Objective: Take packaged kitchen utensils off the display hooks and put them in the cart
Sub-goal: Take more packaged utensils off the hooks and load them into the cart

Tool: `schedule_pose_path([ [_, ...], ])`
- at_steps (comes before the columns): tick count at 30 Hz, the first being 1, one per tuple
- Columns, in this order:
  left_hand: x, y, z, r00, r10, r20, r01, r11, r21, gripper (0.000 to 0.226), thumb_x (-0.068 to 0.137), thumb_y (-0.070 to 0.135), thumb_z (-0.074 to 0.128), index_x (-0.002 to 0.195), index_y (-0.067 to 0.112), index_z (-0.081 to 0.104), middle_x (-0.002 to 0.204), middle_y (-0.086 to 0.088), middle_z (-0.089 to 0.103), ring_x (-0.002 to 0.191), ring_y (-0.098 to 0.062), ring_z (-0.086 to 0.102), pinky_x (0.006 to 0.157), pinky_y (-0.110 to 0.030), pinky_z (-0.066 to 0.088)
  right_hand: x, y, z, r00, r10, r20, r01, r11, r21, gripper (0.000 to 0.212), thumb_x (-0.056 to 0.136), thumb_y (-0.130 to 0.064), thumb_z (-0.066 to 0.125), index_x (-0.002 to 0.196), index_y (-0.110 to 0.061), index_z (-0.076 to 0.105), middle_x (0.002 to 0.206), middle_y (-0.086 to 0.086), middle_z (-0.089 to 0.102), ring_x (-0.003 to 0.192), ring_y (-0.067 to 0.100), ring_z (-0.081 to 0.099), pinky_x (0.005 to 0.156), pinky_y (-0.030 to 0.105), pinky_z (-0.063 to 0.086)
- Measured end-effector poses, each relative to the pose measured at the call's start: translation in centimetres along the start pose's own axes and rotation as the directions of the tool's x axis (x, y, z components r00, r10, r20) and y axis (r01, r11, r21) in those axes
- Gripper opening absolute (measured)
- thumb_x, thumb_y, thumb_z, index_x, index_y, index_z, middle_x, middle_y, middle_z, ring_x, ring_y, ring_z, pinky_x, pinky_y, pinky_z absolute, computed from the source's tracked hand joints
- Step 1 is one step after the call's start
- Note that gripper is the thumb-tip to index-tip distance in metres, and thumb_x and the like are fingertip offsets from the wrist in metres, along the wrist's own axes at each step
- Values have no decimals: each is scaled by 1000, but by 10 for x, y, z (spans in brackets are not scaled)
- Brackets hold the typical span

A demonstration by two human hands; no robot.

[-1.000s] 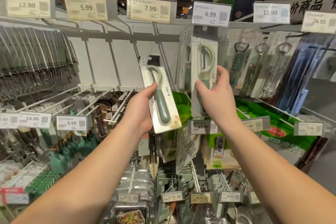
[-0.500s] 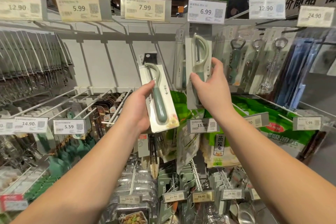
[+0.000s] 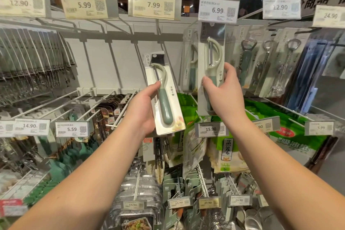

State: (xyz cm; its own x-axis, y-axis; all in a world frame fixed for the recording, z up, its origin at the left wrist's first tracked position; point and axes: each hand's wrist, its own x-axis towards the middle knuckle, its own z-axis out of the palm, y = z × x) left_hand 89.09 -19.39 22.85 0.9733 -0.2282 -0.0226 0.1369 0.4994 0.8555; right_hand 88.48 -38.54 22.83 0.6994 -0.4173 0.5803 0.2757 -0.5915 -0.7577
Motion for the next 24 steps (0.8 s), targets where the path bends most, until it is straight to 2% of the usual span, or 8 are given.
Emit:
schedule_pose_path([
  [4,5,0,-2,1000,-3,11,3,1000,1,19,99,25,57,109,11,67,74,-3,74,65,-20,74,55,-31,59,6,3,2,1000,17,14,-16,1000,-24,72,92,-43,62,153,-19,32,148,1,48,134,18,48,111,41,41],
  [8,8,-2,-1,1000,-14,17,14,1000,5,21,99,26,57,112,11,67,76,-4,75,67,-21,74,55,-32,59,22,1,12,998,27,56,-22,995,-96,68,95,-39,60,153,-14,33,149,5,43,133,19,46,99,24,33],
  [10,9,-2,0,1000,-16,21,16,1000,7,20,99,26,57,110,12,67,74,-3,75,66,-21,74,54,-31,58,31,2,19,997,40,68,-29,988,-154,71,94,-40,60,153,-12,33,149,8,39,131,21,46,94,25,33],
  [17,12,2,-7,999,1,34,-1,1000,10,16,101,24,55,102,13,66,67,-2,73,58,-19,72,51,-28,57,61,13,39,996,71,51,-57,971,-234,69,91,-39,61,149,-9,39,144,13,42,127,30,50,102,38,43],
  [20,15,5,-13,999,11,38,-12,1000,12,18,101,25,55,104,13,67,74,-3,74,64,-20,74,58,-31,58,70,17,47,995,79,60,-61,966,-251,68,93,-38,62,148,-9,37,146,14,40,127,32,50,95,37,49],
  [22,17,6,-17,999,15,30,-15,1000,21,20,99,26,57,108,13,69,82,-5,74,71,-23,74,67,-36,58,77,17,50,993,93,67,-72,961,-267,66,94,-38,61,148,-8,36,148,13,38,128,32,49,86,32,49],
  [24,19,6,-19,1000,11,22,-12,1000,28,23,98,27,59,111,12,70,91,-6,73,77,-25,74,73,-40,58,83,18,53,992,99,73,-74,957,-282,64,94,-35,61,145,-6,36,146,14,38,127,32,49,96,36,45],
])
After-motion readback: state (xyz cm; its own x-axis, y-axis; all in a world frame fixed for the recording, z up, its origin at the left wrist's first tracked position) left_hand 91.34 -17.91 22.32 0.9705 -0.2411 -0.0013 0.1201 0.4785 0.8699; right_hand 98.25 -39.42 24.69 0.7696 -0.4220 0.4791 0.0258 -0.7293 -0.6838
